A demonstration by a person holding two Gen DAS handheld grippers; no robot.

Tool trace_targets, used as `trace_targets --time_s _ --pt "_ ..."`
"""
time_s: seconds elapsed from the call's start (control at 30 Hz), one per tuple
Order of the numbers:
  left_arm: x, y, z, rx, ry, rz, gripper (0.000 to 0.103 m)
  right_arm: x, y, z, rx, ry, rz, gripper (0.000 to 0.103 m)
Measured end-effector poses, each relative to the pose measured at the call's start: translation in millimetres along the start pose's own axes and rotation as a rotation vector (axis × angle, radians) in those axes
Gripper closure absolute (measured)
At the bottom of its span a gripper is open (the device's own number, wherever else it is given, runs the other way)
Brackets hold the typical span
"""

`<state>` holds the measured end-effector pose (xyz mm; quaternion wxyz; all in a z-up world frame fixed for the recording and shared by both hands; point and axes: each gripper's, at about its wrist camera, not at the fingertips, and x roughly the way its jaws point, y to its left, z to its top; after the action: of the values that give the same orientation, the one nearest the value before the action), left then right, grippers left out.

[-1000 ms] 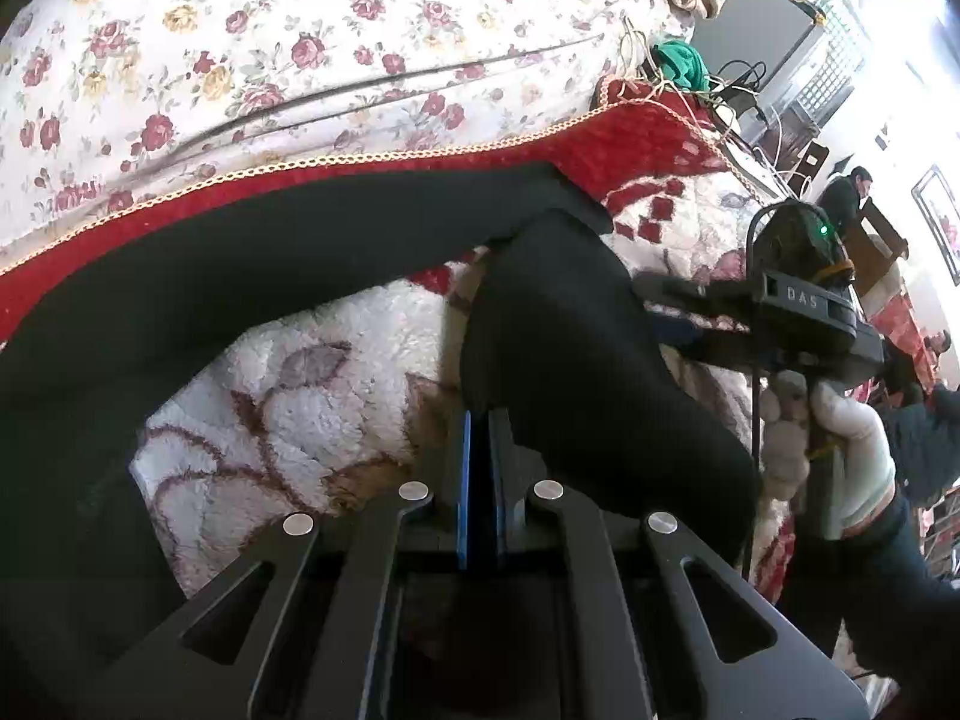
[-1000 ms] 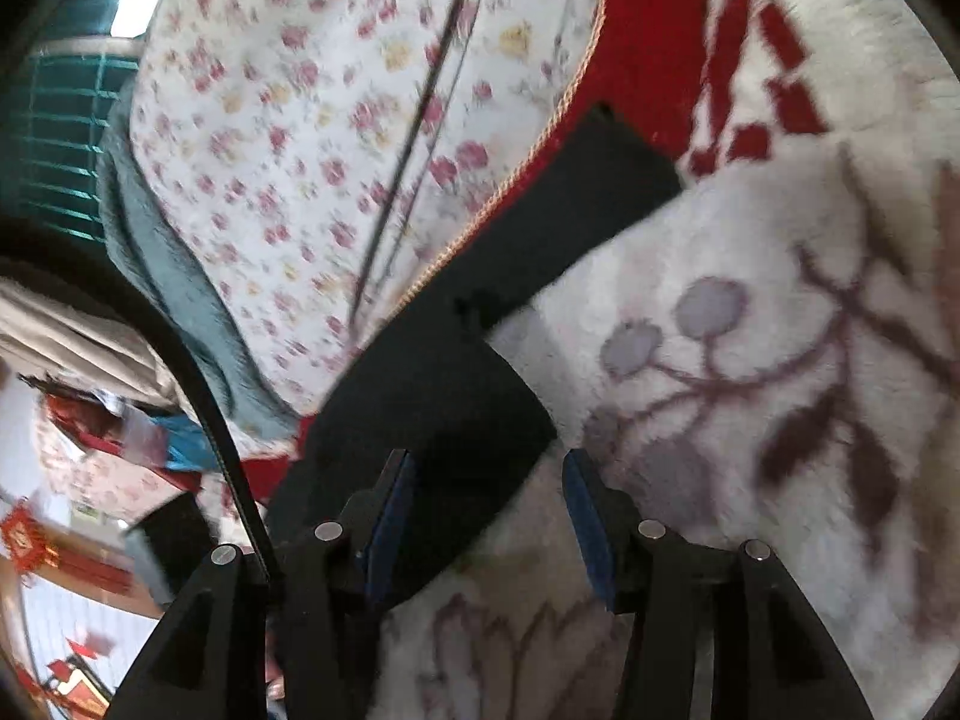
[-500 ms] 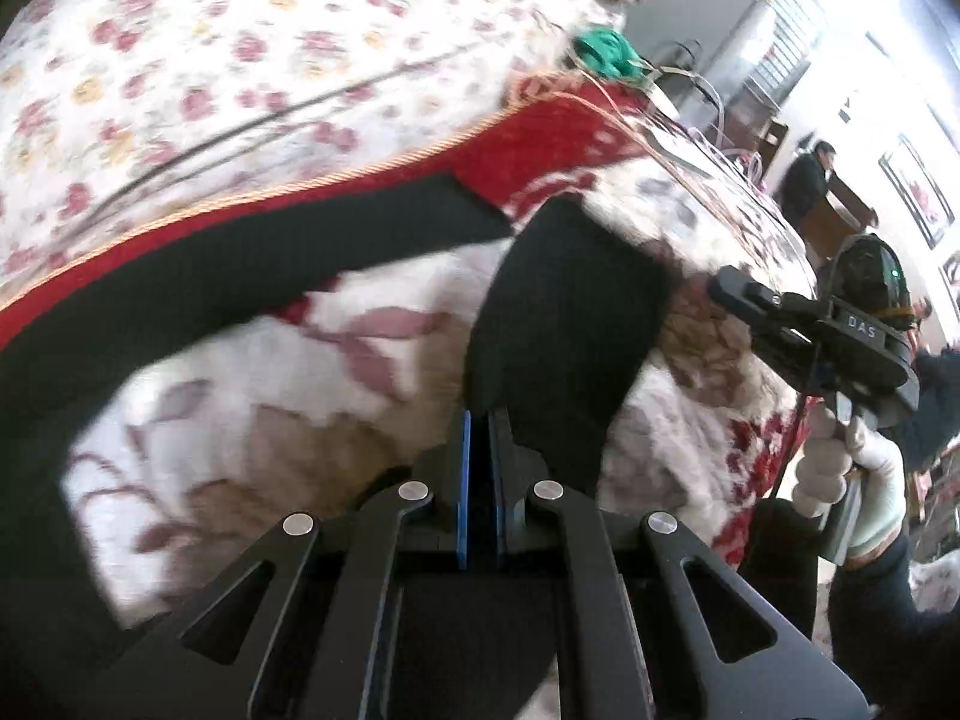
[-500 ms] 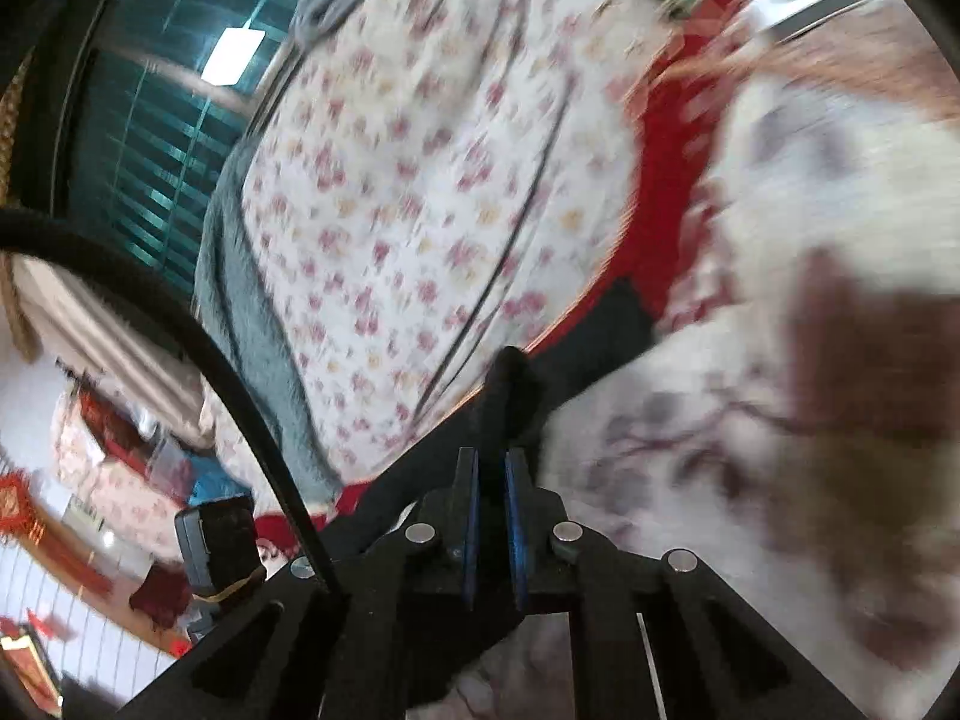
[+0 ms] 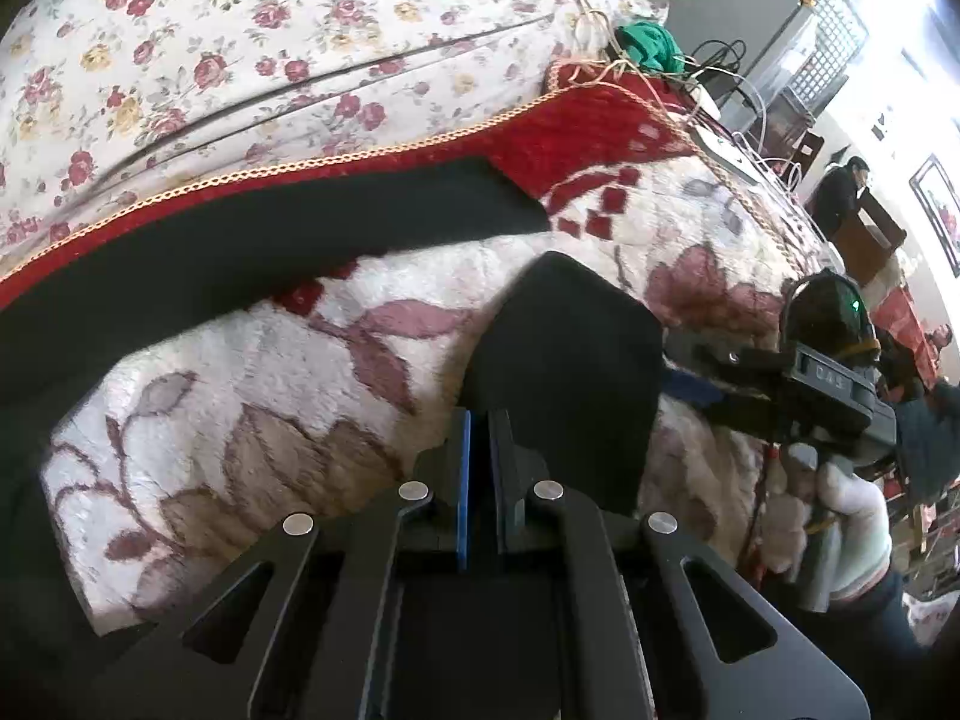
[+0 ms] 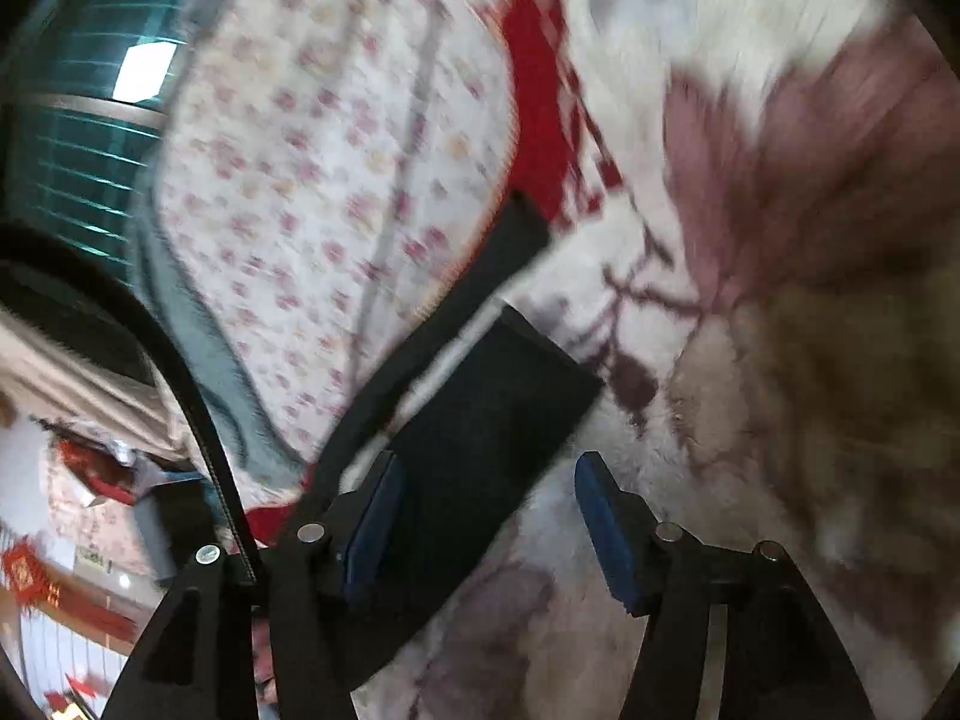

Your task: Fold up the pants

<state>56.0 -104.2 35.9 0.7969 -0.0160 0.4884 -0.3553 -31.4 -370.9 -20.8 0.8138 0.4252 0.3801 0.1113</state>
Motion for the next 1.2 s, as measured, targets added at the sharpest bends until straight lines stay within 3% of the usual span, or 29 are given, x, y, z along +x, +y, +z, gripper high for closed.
trace_targets --time_s 0.03,0.1,0.17,0.4,0.5,0.63,0.73,0.87,0.93,1.03,1.1,1.2 --pt "2.9 1.2 0.0 -0.005 0.005 0.005 0.098 1.3 2.5 2.6 -0.02 -0.022 0.0 0.05" --pt "7.9 2.9 -0.1 -0.016 0.017 0.011 0.098 9.3 1.9 7.6 -0.021 -0.003 0.05 0.091" --pt "9.0 2.3 0.2 -0.021 0.02 0.013 0.098 8.2 -2.6 4.7 -0.016 -0.021 0.057 0.098" --pt "0.5 -27.5 -2.6 0.038 0.013 -0.049 0.098 -70.7 18.4 -24.4 -0.091 -0.146 0.095 0.098" --pt "9.7 -47.4 -8.6 0.072 0.028 -0.059 0.098 -100.2 9.9 -42.7 -0.063 -0.169 0.064 0.099" --pt "32.9 -67.8 -21.7 0.127 0.029 0.059 0.098 -88.6 -13.9 -55.3 0.0 -0.085 -0.119 0.098" --pt "29.7 -71.2 -25.2 0.143 0.003 0.088 0.097 -74.7 -13.7 -51.2 0.017 -0.028 -0.247 0.097" --pt "6.3 -70.9 -27.8 0.147 -0.024 0.069 0.073 -87.6 -0.3 -48.5 -0.017 -0.053 -0.326 0.081" --pt "-11.1 -66.6 -29.1 0.12 -0.052 0.058 0.065 -100.0 10.8 -47.3 -0.049 -0.097 -0.307 0.079" --pt "-39.0 -52.1 -31.1 0.05 -0.101 0.038 0.064 -108.7 34.1 -45.8 -0.127 -0.148 -0.254 0.065" --pt "-55.9 -32.6 -33.0 -0.022 -0.123 0.037 0.062 -103.3 45.5 -44.3 -0.161 -0.135 -0.164 0.053" --pt "-80.1 3.4 -39.8 -0.13 -0.156 0.049 0.06 -78.5 57.0 -41.2 -0.158 -0.083 -0.048 0.053"
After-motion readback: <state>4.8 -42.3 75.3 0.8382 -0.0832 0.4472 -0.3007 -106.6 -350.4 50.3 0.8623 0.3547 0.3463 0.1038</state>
